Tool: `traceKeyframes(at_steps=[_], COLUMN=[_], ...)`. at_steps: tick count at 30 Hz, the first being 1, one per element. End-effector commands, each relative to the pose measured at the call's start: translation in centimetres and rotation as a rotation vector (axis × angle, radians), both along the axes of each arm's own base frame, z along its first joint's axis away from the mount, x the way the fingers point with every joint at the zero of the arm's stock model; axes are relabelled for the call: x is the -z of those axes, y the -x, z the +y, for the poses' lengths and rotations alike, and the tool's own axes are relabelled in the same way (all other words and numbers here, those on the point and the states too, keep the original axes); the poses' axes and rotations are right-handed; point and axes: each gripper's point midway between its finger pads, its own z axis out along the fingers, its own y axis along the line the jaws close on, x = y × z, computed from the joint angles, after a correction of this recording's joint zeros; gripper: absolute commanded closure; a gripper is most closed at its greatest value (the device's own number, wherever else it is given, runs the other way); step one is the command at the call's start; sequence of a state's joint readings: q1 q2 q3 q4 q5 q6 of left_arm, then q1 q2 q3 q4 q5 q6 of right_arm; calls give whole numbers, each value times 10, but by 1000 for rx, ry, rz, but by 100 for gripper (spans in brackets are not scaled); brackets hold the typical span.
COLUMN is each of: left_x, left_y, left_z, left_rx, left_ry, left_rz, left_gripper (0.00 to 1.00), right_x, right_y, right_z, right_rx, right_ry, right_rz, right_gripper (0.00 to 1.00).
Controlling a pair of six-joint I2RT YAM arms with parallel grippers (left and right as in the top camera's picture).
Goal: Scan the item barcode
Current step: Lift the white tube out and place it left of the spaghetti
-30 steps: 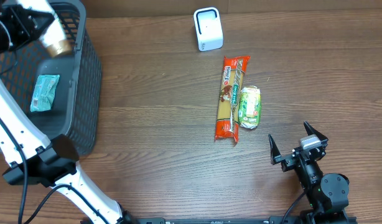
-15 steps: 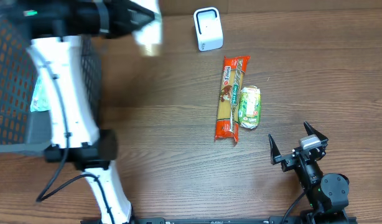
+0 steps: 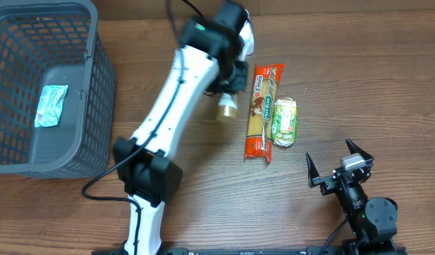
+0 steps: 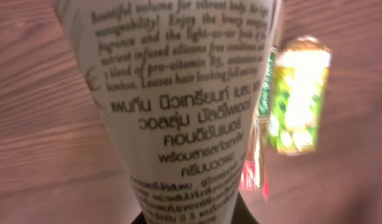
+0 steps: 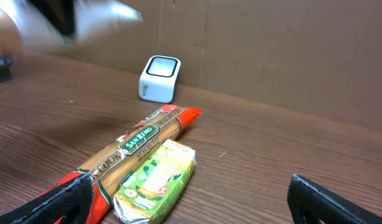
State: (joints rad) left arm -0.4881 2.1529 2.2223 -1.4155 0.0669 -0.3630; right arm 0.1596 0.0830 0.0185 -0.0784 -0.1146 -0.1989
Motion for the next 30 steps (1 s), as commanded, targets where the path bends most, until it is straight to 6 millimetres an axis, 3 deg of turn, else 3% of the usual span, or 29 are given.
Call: traceKeyframes(at_steps=[1,8,13,16,21,22,23,24,30], left_x=[29,91,113,115,115,115,115,116,116], left_y=[-2,-11,-11,-1,9,11,13,14,14], left_z=[1,-11,-27,-39,-45,-47,-46,-45,-42], left_rx=[-132,-299,-194,-39,74,104,130,130,129], left_ry=[-49,28,98,138,162,170,165,158,145], left_rz=[-18,-17,-30,-6,19,22,25,28,28], left_gripper=[96,96,94,90,85,82,67,63,50], right_x=[2,2,2,2,2,2,2,2,2], right_y=[0,0,0,0,0,0,0,0,0], right_z=[0,0,0,0,0,0,0,0,0], right_rx=[3,3,3,3,3,3,3,3,3], right_ry=[1,1,1,1,1,1,1,1,1], right_rz=[-2,-1,-2,-2,-2,-2,-1,-1,-1], right_gripper=[0,0,0,0,0,0,0,0,0])
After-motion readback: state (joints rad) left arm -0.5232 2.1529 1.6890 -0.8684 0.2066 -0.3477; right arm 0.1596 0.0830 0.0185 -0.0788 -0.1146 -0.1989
